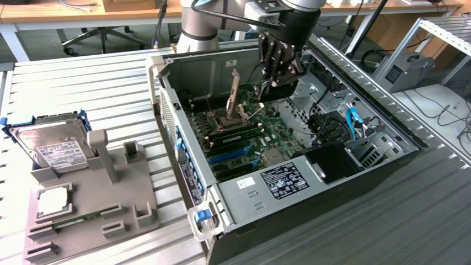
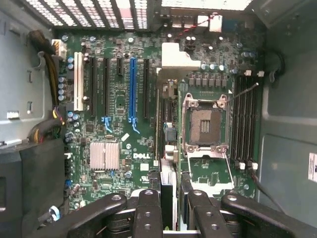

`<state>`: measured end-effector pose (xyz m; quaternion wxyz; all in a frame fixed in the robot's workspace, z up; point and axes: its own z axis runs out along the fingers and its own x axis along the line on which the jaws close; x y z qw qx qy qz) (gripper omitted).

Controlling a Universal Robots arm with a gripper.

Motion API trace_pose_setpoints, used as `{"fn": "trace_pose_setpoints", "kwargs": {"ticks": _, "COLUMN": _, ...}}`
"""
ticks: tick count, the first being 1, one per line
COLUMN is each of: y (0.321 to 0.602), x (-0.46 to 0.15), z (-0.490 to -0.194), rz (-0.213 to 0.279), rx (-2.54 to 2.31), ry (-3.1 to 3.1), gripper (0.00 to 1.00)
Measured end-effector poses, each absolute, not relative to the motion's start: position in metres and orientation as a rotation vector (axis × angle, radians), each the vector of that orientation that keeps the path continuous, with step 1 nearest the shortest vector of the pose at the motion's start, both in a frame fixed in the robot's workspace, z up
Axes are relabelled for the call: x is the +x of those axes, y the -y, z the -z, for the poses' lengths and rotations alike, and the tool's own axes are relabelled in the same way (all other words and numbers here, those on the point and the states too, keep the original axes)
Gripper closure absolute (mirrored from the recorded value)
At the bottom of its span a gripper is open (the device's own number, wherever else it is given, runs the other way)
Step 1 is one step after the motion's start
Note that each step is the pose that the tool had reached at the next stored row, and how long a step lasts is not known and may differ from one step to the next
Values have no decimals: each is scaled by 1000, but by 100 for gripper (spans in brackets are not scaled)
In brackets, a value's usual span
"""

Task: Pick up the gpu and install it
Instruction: 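Insert the gpu into the slot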

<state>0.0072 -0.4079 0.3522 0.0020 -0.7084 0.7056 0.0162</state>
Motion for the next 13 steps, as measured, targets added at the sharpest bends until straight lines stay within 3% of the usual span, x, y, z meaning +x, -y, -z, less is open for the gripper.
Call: {"fn": "trace_pose_setpoints", "kwargs": {"ticks": 13, "y": 411, "x": 7, "z": -352, "rz": -51, "rx": -2222, "ry": -2214, "gripper": 74}}
